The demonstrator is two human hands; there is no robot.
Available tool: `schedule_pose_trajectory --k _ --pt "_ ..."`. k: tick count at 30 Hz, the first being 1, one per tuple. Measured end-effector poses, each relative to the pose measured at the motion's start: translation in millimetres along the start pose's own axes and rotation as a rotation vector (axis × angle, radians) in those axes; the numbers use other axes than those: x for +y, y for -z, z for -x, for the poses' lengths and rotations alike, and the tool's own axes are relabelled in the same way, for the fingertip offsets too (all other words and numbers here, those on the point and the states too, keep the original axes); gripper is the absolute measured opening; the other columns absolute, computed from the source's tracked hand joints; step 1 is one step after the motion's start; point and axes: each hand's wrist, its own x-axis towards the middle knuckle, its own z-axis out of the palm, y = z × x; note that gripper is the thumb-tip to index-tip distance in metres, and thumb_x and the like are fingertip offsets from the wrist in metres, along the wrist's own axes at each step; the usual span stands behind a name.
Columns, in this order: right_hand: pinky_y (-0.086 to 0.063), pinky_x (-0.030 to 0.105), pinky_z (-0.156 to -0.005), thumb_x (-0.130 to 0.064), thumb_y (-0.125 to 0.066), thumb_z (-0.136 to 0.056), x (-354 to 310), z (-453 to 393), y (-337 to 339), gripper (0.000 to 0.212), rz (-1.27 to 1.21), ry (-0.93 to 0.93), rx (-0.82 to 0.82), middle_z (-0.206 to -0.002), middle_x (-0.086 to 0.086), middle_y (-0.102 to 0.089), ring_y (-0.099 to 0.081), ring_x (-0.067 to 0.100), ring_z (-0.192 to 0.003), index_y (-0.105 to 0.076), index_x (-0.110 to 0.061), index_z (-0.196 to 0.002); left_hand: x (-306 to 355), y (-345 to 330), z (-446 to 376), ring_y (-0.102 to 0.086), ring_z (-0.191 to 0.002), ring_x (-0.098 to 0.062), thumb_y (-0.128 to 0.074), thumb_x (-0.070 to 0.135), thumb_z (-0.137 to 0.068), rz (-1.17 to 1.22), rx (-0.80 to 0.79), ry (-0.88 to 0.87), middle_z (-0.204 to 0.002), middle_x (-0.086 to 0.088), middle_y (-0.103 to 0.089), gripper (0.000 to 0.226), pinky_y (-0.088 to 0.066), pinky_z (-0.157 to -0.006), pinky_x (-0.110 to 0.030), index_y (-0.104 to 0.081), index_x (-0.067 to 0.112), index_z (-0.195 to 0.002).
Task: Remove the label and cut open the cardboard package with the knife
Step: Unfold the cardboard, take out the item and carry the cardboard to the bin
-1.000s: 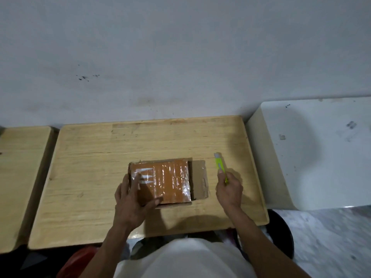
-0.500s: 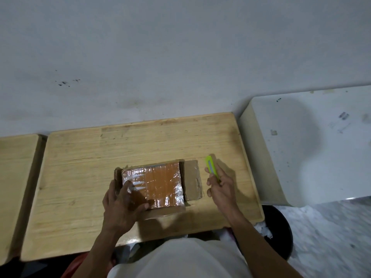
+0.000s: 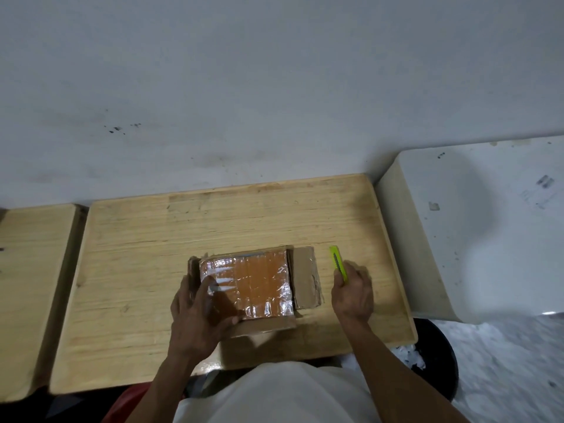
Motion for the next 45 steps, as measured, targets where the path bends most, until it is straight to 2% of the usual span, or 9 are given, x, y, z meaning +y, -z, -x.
schedule_pose_trajectory --k 5,10,16,21,24,28,33,41,45 --pt "-0.051 0.044 -0.087 -0.026 -0.061 -0.092 -3.0 3.7 -1.3 0.031 0.058 0.000 -0.016 -0.114 0.016 -0.064 -0.054 0.036 -0.112 -0.064 -0.008 -0.117 -11.0 0.2 -1.0 -0.002 -0.149 -0.035 -0.052 0.088 -0.060 -0.004 -0.009 0.052 -0.165 -0.005 0.000 0.118 -0.027 -0.114 -0.058 -0.015 0.029 -0.155" --pt "-0.045 0.011 -0.067 -0.019 -0.061 -0.094 -38.0 39.4 -5.4 0.010 -0.276 0.045 -0.402 -0.093 -0.005 -0.066 -0.064 0.011 -0.086 -0.063 -0.020 -0.103 -28.2 -4.0 -13.1 0.013 -0.152 -0.028 -0.036 0.094 -0.066 -0.020 -0.074 0.050 -0.166 -0.003 0.000 0.113 -0.003 -0.123 -0.053 -0.002 0.034 -0.156" --pt "-0.051 0.025 -0.081 -0.034 -0.051 -0.099 -57.5 60.2 -19.5 0.025 -0.377 -0.087 -0.531 -0.118 -0.001 -0.062 -0.059 0.010 -0.101 -0.055 -0.029 -0.123 -41.5 -1.2 -16.2 0.027 -0.148 -0.022 -0.028 0.094 -0.070 0.011 -0.165 -0.004 -0.166 -0.002 0.003 0.099 0.009 -0.119 -0.061 -0.013 0.042 -0.153" --pt "-0.054 0.024 -0.084 -0.037 -0.052 -0.098 -63.4 67.4 -2.6 0.034 -0.553 -0.113 -0.476 -0.124 -0.007 -0.062 -0.059 0.008 -0.109 -0.054 -0.029 -0.131 -14.8 21.7 0.7 -0.015 -0.149 -0.022 -0.047 0.087 -0.069 0.268 -0.070 0.054 -0.157 0.006 -0.033 0.085 -0.020 -0.121 -0.049 -0.044 0.039 -0.140" --pt "-0.052 0.019 -0.080 -0.034 -0.053 -0.098 -75.7 64.7 7.8 0.024 -0.623 -0.073 -0.421 -0.115 -0.009 -0.067 -0.063 0.006 -0.105 -0.062 -0.030 -0.120 11.6 45.9 5.0 -0.060 -0.106 0.007 -0.070 0.051 -0.083 0.568 -0.055 0.083 -0.107 0.027 -0.065 0.032 -0.058 -0.080 -0.024 -0.058 0.046 -0.112" --pt "-0.058 0.041 -0.084 -0.042 -0.051 -0.098 -95.2 44.7 12.9 0.020 -0.644 -0.067 -0.356 -0.103 0.004 -0.072 -0.066 0.014 -0.097 -0.071 -0.039 -0.096 24.1 58.0 -9.8 -0.064 -0.101 -0.002 -0.065 0.033 -0.092 0.768 -0.027 0.097 -0.108 0.016 -0.069 0.027 -0.047 -0.071 -0.015 -0.063 0.037 -0.119" --pt "-0.055 0.051 -0.086 -0.044 -0.049 -0.098 -120.1 9.8 -1.4 0.041 -0.636 -0.183 -0.275 -0.097 0.015 -0.071 -0.066 0.028 -0.088 -0.070 -0.009 -0.100 35.3 62.2 -43.3 -0.065 -0.099 -0.009 -0.065 0.039 -0.091 0.847 0.075 0.173 -0.106 0.006 -0.072 0.015 -0.047 -0.078 -0.023 -0.067 0.041 -0.106" --pt "-0.048 0.031 -0.070 -0.054 -0.036 -0.100 -143.5 -25.7 -24.2 0.044 -0.788 -0.314 -0.337 -0.114 -0.003 -0.069 -0.061 0.009 -0.086 -0.067 -0.024 -0.111 51.0 61.9 -70.9 -0.041 -0.137 -0.019 -0.063 0.041 -0.091 0.762 -0.131 0.179 -0.146 0.007 -0.045 0.077 -0.037 -0.108 -0.031 -0.024 0.022 -0.154" --pt "-0.047 0.042 -0.099 -0.053 -0.041 -0.097 -119.8 -16.6 -39.6 0.042 -0.492 -0.125 -0.336 -0.113 -0.002 -0.068 -0.060 0.020 -0.108 -0.065 -0.026 -0.118 43.3 50.6 -64.4 -0.048 -0.126 -0.011 -0.069 0.037 -0.088 0.563 -0.159 0.083 -0.127 0.017 -0.047 0.076 -0.043 -0.093 -0.009 -0.029 0.020 -0.151"
